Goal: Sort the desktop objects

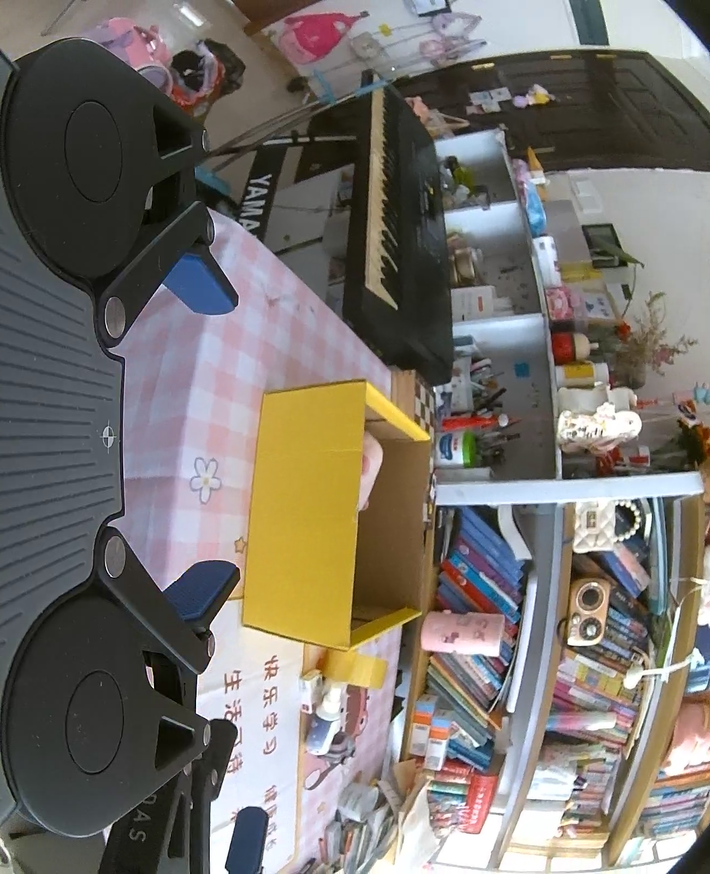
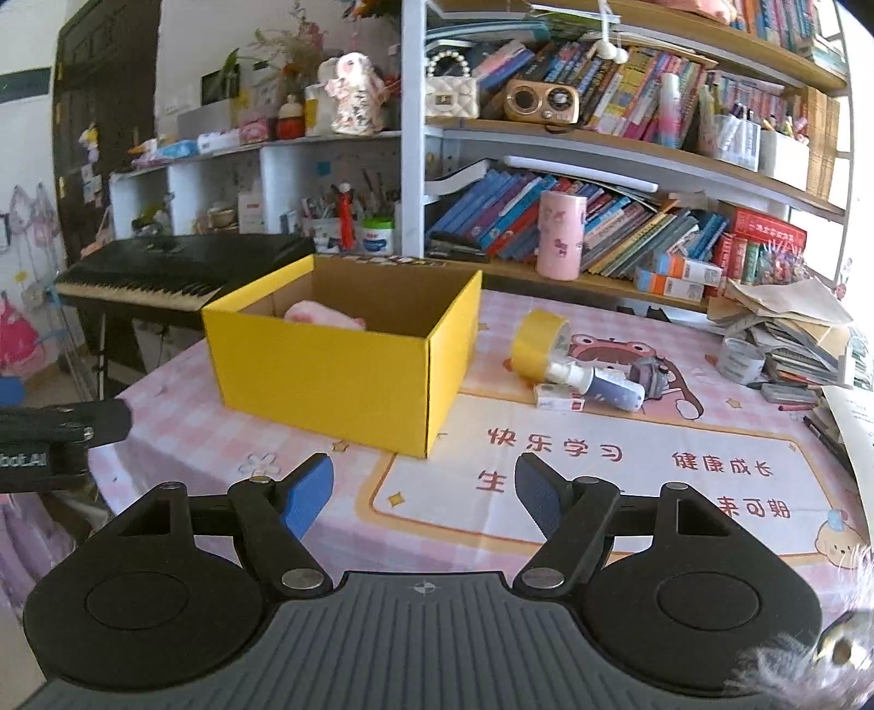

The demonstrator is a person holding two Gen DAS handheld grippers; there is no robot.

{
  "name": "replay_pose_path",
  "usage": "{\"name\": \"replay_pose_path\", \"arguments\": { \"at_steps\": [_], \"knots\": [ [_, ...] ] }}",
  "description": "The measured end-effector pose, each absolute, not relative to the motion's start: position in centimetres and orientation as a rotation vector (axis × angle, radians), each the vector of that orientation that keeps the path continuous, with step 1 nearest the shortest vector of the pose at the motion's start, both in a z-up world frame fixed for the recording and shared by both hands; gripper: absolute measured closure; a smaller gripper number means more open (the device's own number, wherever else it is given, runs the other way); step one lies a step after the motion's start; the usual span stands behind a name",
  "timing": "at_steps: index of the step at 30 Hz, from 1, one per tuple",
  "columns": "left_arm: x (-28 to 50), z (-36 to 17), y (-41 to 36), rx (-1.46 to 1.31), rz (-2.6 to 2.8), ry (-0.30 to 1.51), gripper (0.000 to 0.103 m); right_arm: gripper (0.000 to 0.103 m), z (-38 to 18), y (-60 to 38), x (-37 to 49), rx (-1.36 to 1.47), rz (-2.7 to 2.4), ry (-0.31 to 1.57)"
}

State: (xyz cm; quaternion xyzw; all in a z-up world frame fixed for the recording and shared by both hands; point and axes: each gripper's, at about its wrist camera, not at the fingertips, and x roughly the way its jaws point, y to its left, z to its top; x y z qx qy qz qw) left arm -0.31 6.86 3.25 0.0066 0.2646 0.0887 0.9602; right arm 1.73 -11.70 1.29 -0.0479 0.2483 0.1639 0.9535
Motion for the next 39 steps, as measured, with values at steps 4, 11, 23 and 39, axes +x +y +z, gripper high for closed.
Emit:
{"name": "replay_pose_path", "arguments": {
  "at_steps": [4, 11, 23, 39],
  "knots": [
    [-0.3, 3.2, 6.5, 0.013, 0.162, 0.532, 0.004, 0.03, 1.2, -11.7, 1.5, -0.102, 0.33, 0.508],
    [0.1, 2.8, 5.6, 0.027, 0.112, 0.552, 0.004, 0.03, 0.8, -12.4, 1.3, -0.106, 0.301, 0.531],
    [1.2, 1.9, 3.8, 0.047, 0.0, 0.588, 0.004, 0.027, 0.1, -14.2, 1.1, -0.096, 0.217, 0.583],
    [2.8, 1.0, 1.6, 0.057, -0.135, 0.625, 0.004, 0.026, -0.5, -16.7, 1.0, -0.074, 0.086, 0.64]
  ]
}}
